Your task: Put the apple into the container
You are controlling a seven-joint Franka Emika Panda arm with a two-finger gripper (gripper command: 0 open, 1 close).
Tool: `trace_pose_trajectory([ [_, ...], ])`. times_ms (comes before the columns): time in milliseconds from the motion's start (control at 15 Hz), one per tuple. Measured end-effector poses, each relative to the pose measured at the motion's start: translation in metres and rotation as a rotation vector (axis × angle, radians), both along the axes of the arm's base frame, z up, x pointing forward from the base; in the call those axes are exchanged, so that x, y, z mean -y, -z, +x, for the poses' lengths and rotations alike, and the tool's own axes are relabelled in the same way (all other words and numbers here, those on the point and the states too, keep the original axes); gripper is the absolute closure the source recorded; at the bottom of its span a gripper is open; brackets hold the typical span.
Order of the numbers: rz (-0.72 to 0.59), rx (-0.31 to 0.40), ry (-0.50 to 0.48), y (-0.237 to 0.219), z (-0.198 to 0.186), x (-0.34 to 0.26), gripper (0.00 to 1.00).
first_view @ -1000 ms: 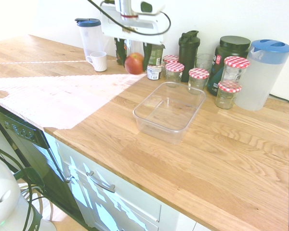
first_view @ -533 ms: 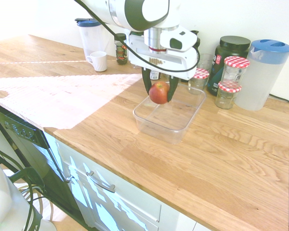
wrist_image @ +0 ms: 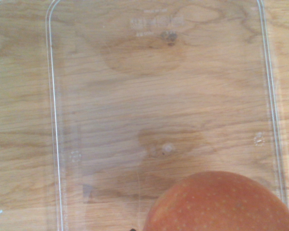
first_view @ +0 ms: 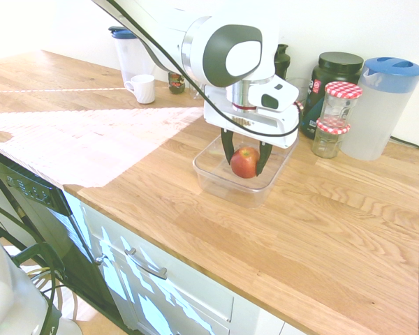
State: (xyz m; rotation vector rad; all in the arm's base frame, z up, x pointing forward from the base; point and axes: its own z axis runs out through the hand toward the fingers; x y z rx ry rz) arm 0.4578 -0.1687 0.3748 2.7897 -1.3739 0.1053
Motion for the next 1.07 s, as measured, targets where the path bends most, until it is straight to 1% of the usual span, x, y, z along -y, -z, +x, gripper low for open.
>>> trace_pose_trajectory([
  [200,0.002,-0.009,0.010,0.011,0.003,-0.004,0.00],
  [333,0.000,-0.002,0.015,0.013,0.007,-0.009,0.00],
  [667,-0.011,0.041,0.018,-0.004,0.022,-0.019,0.00],
  [733,-0.012,0.052,0.011,-0.014,0.026,-0.023,0.00],
  [867,-0.002,0.084,-0.045,-0.058,0.031,-0.050,0.00],
  [1000,0.026,0.099,-0.127,-0.115,0.026,-0.107,0.00],
  [1067,0.037,0.095,-0.170,-0.135,0.020,-0.143,0.00],
])
